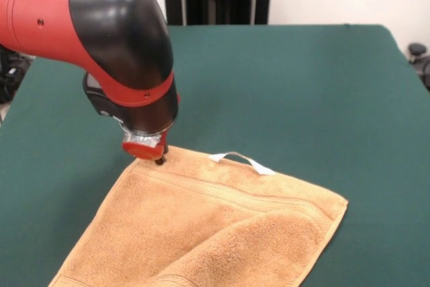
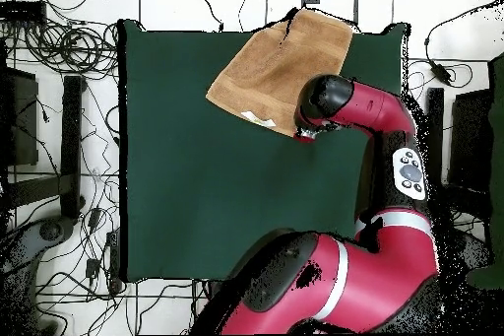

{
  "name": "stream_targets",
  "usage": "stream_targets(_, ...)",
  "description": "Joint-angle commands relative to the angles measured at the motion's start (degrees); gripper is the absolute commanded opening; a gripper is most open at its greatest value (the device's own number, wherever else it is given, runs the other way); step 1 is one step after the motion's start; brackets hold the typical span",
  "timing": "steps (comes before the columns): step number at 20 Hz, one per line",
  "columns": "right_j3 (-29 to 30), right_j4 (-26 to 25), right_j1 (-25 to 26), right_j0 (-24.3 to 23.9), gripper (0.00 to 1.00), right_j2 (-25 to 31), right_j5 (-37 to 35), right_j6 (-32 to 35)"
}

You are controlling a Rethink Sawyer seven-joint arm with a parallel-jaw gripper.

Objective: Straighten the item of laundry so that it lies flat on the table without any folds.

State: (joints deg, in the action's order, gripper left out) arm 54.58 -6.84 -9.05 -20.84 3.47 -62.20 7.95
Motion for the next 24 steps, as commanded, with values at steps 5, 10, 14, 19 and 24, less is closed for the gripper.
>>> stream_targets(5, 2.5, -4.2, 17.1, -1.2, 1.0, 2.0, 10.3, 11.3)
stream_targets(10, -0.3, -4.1, 18.0, -0.3, 1.0, 1.0, 4.0, 11.3)
stream_targets(14, -0.8, -4.2, 18.0, 0.0, 1.0, 0.8, 3.0, 11.8)
stream_targets(19, -1.0, -4.0, 18.0, -0.1, 0.0, 0.9, 2.6, 12.2)
stream_targets(24, -1.4, -3.8, 18.2, -0.1, 0.0, 1.2, 1.7, 12.1)
